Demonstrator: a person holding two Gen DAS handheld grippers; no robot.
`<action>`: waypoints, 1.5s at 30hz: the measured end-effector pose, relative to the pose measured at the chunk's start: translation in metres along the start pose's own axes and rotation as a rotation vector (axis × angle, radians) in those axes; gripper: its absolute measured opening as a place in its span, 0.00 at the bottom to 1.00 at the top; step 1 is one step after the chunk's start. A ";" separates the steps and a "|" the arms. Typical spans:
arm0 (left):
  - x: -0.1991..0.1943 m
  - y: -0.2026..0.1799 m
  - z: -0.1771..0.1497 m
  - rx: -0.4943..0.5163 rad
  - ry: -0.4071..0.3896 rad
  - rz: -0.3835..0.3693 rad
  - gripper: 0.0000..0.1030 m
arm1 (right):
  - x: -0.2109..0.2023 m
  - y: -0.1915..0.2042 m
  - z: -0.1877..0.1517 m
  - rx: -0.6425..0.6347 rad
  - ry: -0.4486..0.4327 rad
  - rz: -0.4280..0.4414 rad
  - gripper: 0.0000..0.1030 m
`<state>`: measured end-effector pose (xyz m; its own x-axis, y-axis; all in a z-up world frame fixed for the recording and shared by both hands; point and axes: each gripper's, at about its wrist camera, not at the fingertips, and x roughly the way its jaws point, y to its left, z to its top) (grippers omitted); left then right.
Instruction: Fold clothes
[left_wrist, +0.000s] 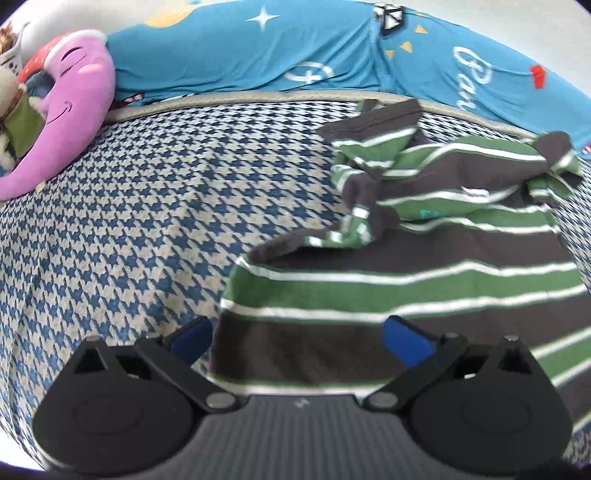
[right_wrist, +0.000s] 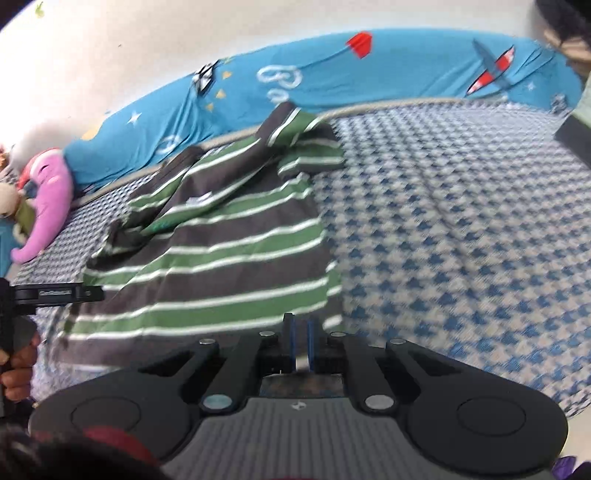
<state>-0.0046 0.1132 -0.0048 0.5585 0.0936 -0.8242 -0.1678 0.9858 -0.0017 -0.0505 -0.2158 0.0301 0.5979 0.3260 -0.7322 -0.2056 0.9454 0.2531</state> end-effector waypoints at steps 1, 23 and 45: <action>-0.003 -0.002 -0.004 0.009 0.001 -0.009 1.00 | 0.001 0.001 -0.003 -0.008 0.015 0.015 0.08; -0.055 -0.064 -0.080 0.268 -0.006 -0.179 1.00 | 0.037 0.049 -0.018 -0.148 0.071 0.079 0.09; -0.020 -0.049 -0.057 0.116 0.021 -0.095 1.00 | 0.038 0.054 -0.002 -0.164 -0.016 0.100 0.15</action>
<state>-0.0539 0.0547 -0.0207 0.5503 -0.0031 -0.8350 -0.0193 0.9997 -0.0164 -0.0408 -0.1524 0.0147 0.5805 0.4194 -0.6979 -0.3871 0.8962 0.2167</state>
